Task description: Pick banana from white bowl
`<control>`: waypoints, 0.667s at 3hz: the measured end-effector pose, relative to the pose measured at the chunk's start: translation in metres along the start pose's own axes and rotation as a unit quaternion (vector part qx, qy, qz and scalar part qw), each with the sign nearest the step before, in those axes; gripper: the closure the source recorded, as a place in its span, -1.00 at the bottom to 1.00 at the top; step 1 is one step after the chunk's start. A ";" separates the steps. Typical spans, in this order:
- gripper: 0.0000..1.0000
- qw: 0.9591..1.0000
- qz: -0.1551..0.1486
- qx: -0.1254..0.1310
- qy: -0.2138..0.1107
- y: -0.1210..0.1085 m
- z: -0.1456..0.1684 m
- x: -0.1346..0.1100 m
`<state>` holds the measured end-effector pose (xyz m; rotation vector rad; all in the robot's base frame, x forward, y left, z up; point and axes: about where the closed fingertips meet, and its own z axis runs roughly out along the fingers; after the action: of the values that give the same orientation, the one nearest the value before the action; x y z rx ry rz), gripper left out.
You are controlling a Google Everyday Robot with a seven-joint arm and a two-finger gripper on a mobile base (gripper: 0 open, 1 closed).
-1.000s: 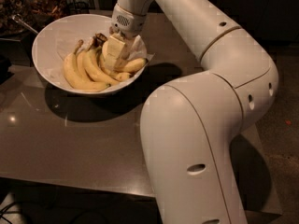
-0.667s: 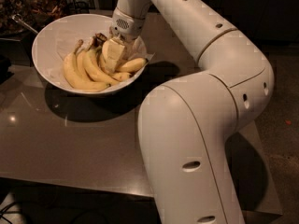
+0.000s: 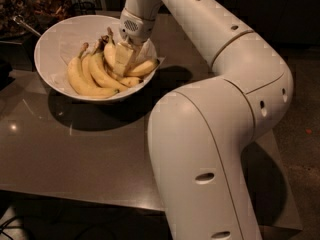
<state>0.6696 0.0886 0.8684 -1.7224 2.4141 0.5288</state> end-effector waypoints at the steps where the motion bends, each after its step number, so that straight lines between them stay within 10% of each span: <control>1: 1.00 1.000 -0.006 0.013 -0.018 -0.004 -0.001 -0.008; 2: 1.00 0.999 -0.021 0.031 -0.028 0.002 -0.014 -0.008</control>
Offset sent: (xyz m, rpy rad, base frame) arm -0.0276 -0.0159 0.0366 0.0148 -0.1130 0.0429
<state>0.6713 0.0912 0.8842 -1.7070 2.3254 0.4852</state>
